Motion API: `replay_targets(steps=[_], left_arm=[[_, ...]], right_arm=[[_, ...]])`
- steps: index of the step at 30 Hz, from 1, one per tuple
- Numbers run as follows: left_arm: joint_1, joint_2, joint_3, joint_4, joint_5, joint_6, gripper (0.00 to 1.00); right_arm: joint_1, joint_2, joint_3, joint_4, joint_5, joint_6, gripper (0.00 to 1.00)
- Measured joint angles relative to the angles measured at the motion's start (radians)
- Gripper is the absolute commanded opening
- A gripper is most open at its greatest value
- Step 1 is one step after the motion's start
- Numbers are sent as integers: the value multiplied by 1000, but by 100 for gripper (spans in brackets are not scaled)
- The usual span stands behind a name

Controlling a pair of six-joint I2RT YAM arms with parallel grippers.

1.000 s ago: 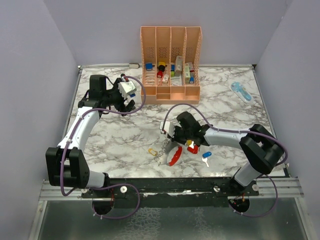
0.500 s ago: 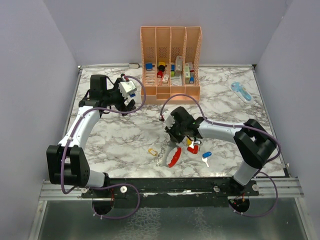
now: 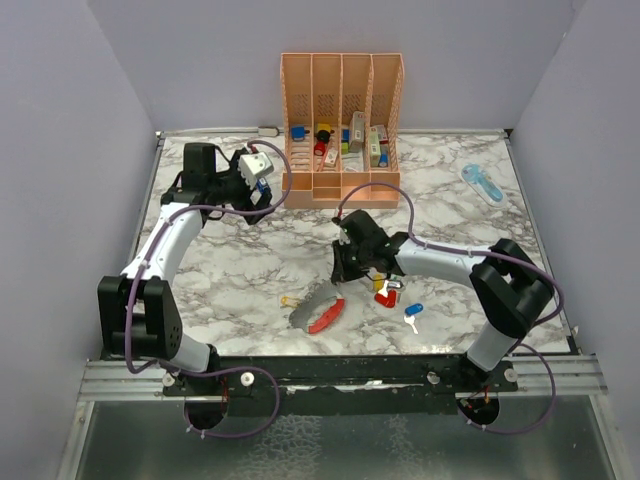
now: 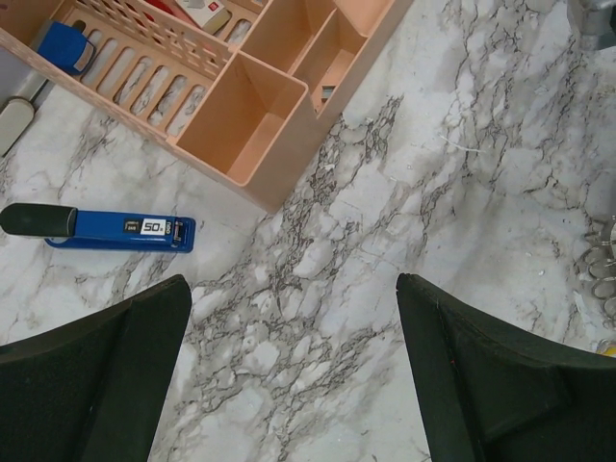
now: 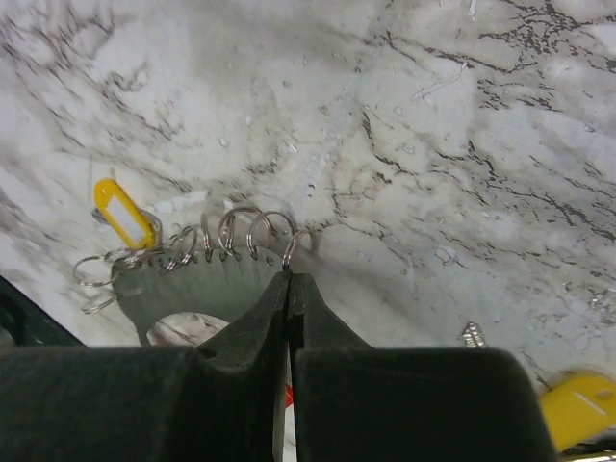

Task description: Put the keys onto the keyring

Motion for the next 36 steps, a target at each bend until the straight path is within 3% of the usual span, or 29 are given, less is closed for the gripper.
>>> replay_targets(steps=[10, 14, 17, 26, 36], left_arm=[[-4, 27, 13, 13, 6, -38, 91], [-15, 28, 10, 16, 6, -41, 91], [-32, 28, -5, 20, 6, -40, 91], [-103, 28, -51, 20, -6, -37, 91], [-106, 27, -68, 36, -26, -41, 91]], right_arm=[[0, -6, 0, 77, 77, 290, 1], [0, -9, -42, 103, 89, 334, 20], [1, -26, -88, 100, 89, 336, 25], [6, -158, -92, 63, 101, 183, 30], [7, -167, -82, 62, 58, -102, 30]])
